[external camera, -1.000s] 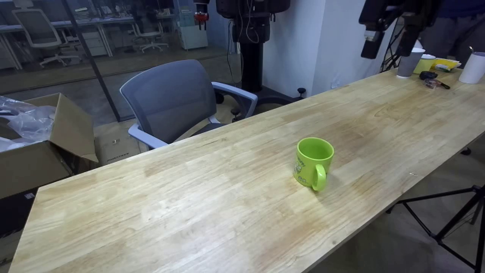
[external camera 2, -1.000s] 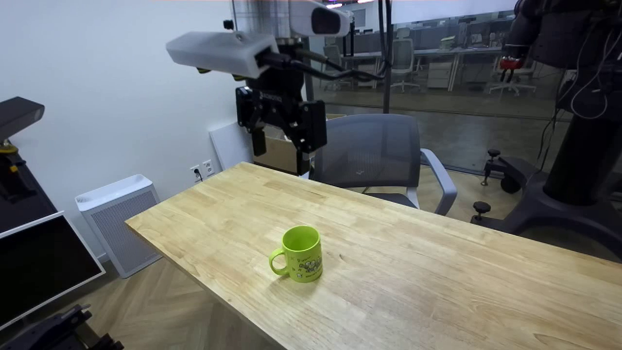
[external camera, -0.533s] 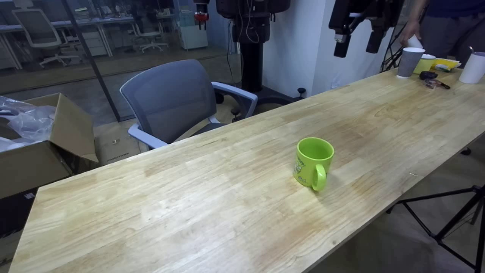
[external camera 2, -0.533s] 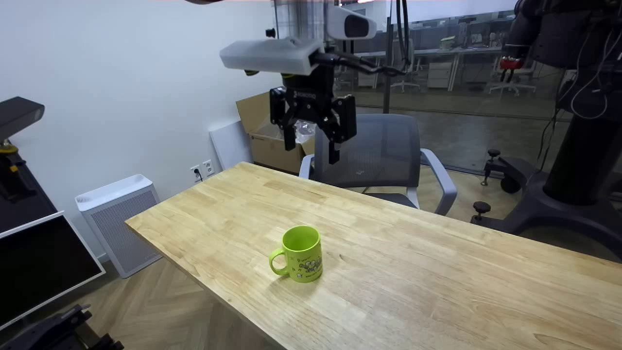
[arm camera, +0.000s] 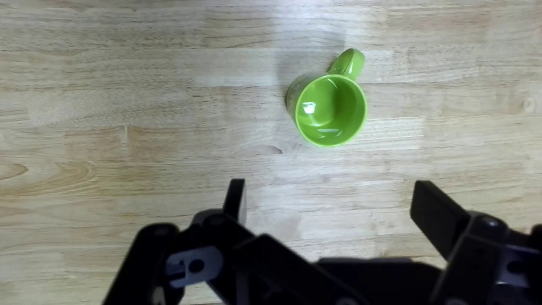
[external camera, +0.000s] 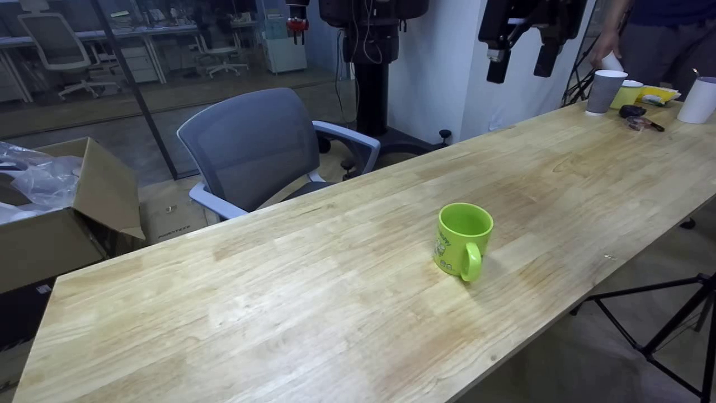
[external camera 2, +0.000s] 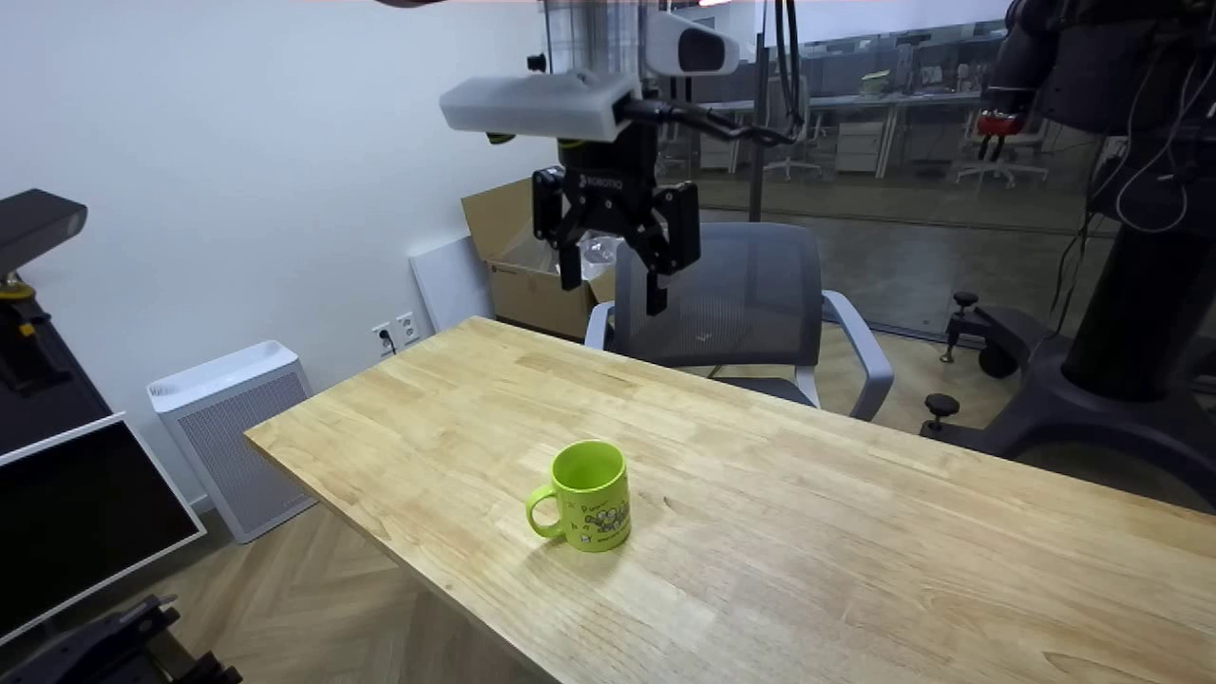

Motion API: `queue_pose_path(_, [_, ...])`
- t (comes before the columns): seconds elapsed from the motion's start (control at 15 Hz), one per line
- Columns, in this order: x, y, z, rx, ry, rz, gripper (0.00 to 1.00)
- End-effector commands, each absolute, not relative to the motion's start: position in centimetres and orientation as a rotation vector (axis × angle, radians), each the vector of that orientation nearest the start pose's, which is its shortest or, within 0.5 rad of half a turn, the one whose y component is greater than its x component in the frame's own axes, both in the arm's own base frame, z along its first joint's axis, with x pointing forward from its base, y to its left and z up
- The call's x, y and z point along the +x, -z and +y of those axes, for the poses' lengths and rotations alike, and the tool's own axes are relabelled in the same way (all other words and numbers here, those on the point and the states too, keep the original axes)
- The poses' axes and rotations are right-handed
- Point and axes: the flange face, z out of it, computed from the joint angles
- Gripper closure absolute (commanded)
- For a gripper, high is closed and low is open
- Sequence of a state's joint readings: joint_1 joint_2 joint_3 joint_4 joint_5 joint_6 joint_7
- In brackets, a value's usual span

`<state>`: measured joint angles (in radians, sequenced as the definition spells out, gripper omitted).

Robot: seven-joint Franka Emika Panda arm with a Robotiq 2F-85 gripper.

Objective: Move the yellow mug to the right

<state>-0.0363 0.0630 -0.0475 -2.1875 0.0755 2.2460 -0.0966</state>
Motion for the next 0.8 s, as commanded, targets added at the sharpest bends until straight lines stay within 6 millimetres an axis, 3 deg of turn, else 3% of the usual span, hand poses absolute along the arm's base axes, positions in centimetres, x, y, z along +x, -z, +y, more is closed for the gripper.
queue_pose_path(0.0, [53.9,-35.9,-4.3,-3.085,-0.001,0.053,0.00])
queue_pose_path(0.27, [54.0,-35.6,-4.3,-3.086,-0.012,0.050,0.00])
queue_pose_path(0.73, [54.2,-31.6,-4.7,-3.096,-0.049,0.097,0.00])
